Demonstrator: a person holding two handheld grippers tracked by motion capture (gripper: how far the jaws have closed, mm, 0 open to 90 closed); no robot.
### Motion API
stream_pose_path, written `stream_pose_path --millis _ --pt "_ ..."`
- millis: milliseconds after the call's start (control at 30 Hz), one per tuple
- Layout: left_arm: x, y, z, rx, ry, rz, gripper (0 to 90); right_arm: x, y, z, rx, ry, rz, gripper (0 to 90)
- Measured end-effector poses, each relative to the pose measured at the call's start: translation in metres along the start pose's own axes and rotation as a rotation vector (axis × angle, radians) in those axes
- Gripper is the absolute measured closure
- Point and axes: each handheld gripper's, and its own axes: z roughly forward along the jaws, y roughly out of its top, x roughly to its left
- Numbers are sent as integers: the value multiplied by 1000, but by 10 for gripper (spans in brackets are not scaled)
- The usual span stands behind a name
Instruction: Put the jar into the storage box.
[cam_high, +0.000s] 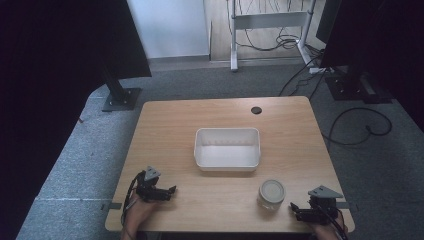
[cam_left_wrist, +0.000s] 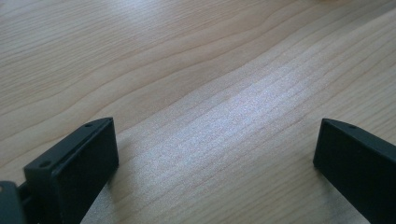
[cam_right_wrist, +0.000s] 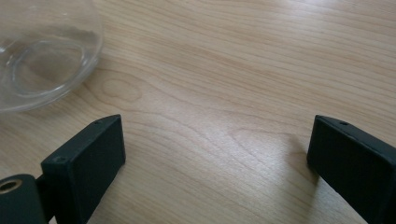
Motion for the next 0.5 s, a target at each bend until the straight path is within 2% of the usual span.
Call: stream_pose_path --millis 500 --pt "1 -4 -5 -18 6 -7 58 0 -1 0 -5 -3 1 38"
